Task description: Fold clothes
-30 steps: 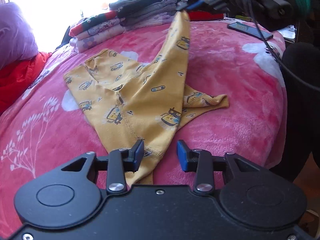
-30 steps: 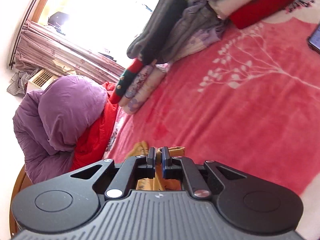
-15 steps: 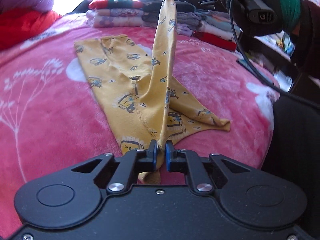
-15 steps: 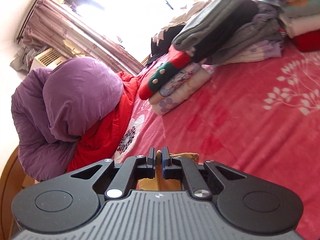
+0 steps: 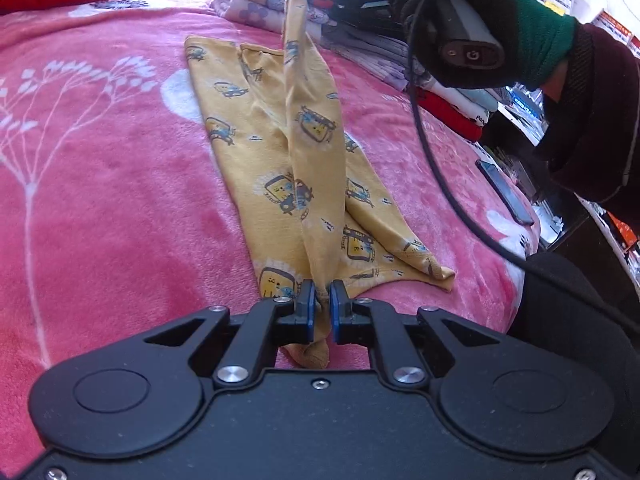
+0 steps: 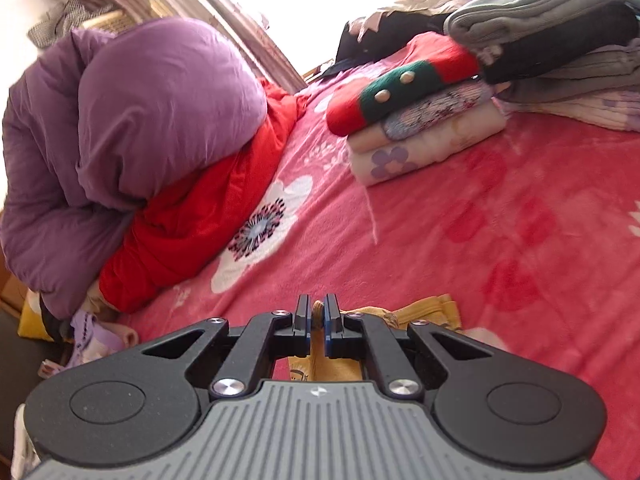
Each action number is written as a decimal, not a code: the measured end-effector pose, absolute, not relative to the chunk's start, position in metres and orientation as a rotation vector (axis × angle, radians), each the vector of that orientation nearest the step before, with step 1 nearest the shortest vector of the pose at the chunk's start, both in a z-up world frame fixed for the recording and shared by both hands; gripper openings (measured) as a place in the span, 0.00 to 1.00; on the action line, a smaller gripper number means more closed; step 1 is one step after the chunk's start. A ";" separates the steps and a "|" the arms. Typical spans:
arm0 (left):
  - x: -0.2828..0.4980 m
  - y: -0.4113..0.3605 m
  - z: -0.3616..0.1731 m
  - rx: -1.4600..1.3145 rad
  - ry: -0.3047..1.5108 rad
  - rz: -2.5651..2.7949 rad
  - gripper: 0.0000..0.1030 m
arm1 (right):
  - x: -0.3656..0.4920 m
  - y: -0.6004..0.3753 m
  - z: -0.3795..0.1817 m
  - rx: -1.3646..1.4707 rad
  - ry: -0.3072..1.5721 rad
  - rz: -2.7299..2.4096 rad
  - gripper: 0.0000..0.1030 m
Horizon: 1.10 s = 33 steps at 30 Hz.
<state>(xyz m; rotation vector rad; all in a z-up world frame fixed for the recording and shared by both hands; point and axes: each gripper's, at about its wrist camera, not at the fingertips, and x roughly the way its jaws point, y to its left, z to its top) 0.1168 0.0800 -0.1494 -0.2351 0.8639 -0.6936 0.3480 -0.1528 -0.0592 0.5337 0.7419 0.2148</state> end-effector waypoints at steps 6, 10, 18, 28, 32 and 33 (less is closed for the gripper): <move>0.119 0.084 -0.152 -0.262 0.885 -0.695 0.07 | 0.368 -0.123 -0.072 0.456 0.774 0.242 0.08; 0.121 0.085 -0.153 -0.280 0.899 -0.698 0.07 | 0.379 -0.106 -0.084 0.413 0.818 0.285 0.08; 0.125 0.094 -0.150 -0.330 0.912 -0.698 0.23 | 0.359 -0.128 -0.076 0.416 0.763 0.375 0.37; 0.130 0.109 -0.133 -0.357 0.843 -0.621 0.31 | 0.255 -0.217 -0.113 0.505 0.761 0.402 0.42; 0.151 0.114 -0.126 -0.433 0.772 -0.521 0.31 | 0.229 -0.225 -0.143 0.561 0.734 0.441 0.43; 0.158 0.112 -0.124 -0.432 0.753 -0.497 0.31 | 0.225 -0.226 -0.149 0.573 0.723 0.452 0.43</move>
